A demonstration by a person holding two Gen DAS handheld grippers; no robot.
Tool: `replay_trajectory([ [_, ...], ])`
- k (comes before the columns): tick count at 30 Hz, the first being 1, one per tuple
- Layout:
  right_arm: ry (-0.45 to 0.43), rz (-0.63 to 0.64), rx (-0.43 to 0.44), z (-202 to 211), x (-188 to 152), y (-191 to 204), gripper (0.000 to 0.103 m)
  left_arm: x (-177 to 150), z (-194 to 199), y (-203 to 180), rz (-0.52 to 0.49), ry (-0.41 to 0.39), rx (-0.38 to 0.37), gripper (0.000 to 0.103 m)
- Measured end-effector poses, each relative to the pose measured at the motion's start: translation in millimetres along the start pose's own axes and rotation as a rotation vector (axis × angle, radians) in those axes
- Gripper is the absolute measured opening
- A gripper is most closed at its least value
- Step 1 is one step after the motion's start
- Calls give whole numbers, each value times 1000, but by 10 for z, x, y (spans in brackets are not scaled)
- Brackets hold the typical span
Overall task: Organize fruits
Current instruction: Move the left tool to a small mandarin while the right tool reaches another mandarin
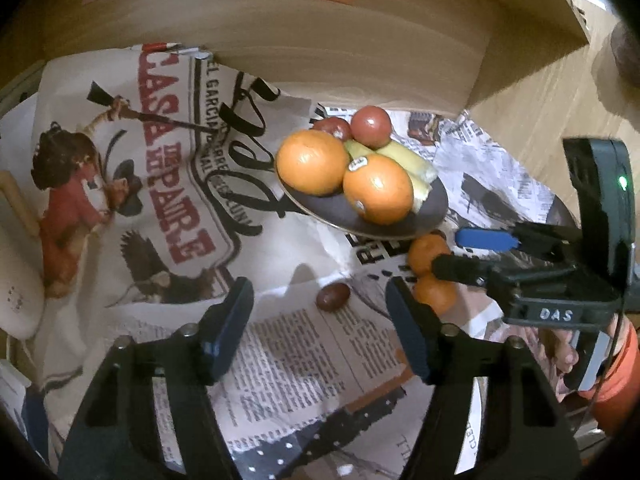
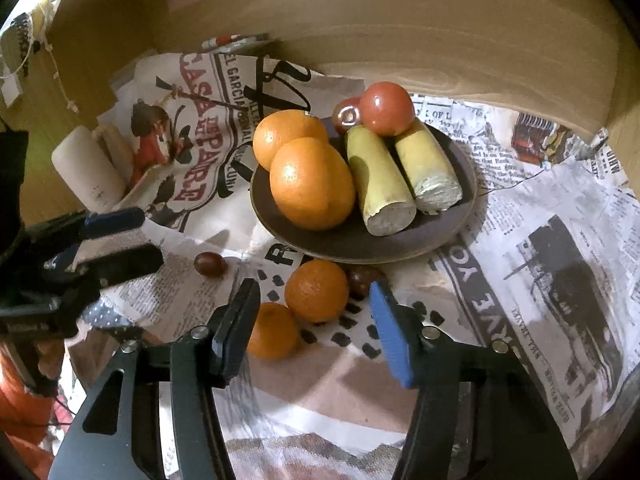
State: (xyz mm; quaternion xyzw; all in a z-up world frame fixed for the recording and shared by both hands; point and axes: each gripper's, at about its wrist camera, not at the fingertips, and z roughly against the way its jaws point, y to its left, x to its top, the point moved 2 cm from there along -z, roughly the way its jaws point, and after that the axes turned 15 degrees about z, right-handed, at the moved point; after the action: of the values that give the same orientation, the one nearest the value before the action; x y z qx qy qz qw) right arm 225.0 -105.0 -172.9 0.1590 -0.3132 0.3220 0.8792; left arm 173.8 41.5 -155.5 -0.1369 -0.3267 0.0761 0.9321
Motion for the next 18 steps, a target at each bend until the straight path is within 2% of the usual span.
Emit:
replay_trajectory([
  [6, 14, -25, 32, -68, -29, 13, 47, -90, -27, -85, -32, 17, -8, 54],
  [16, 30, -39, 45, -111, -3, -22, 45, -168, -110, -202, -68, 37, -18, 52],
  [18, 35, -24, 10, -107, -6, -17, 34, -177, -133, -228, -73, 43, -16, 52],
])
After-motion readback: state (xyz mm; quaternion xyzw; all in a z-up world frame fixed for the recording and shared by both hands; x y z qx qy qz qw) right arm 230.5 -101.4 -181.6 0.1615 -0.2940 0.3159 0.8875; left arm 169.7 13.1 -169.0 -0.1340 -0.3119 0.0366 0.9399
